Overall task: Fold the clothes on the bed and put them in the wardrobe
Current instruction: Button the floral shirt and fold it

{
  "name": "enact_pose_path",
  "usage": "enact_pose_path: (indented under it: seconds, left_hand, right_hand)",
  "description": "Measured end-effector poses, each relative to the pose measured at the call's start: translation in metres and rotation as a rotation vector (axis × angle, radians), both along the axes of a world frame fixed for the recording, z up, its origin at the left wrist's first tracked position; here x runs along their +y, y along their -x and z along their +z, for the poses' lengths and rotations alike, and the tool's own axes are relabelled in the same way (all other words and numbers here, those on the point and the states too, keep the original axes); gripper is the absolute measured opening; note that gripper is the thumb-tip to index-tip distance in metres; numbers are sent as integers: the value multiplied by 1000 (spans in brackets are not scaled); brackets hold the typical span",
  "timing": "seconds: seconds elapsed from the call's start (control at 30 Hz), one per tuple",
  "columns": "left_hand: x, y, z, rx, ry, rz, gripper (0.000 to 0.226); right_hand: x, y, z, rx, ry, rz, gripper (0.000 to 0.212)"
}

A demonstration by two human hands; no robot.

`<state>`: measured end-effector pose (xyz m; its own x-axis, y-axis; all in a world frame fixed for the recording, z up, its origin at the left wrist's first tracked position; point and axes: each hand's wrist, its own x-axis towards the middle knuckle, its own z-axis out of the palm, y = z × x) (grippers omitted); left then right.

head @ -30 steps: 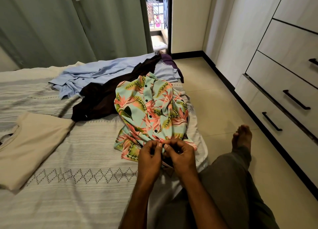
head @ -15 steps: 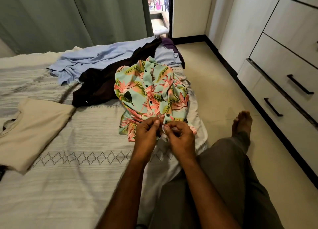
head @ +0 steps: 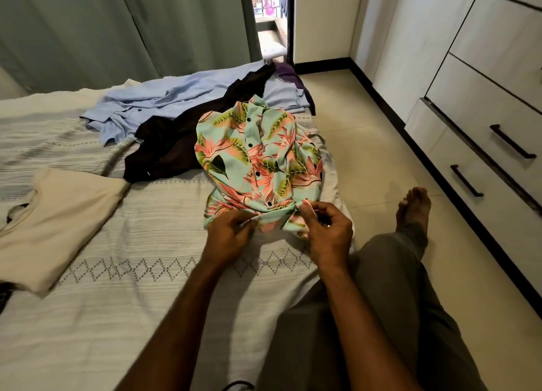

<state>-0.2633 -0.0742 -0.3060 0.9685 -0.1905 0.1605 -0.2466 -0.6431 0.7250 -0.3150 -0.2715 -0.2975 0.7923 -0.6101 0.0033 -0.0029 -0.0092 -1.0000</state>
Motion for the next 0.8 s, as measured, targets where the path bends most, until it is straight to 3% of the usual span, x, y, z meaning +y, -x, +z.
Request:
enact_pose_path:
  seconds: [0.17,0.27,0.33,0.37,0.4,0.47,0.5,0.63,0.7,0.8]
  left_hand:
    - [33,-12,47,199,420,0,22]
    - [53,-20,66,220,490,7,33]
    - [62,-23,71,296,517,-21,27]
    - [65,-23,73,347,523,-50,12]
    - [69,-24,76,383,522,-78,17]
    - [73,-24,77,423,470,-115,51]
    - [75,-23,78,409,410,-122,55]
    - [73,-18,86,388,230,-179,11]
    - [73,-17,87,382,207,-175,11]
    - [77,-20,89,352,166,-156,11]
  right_hand:
    - [-11,2,-4,62,172,261,14]
    - [-15,2,-1,114,340,286,12]
    - [-18,1,0,139,366,248,24]
    - [-20,1,-1,134,358,228,29]
    - [-20,1,0,125,333,211,33]
    - [-21,3,3,101,262,206,36]
    - [-21,4,5,99,228,224,36]
    - [-28,9,3,109,194,347,16]
    - [-31,11,2,78,136,403,5]
    - [-31,12,0,61,118,420,14]
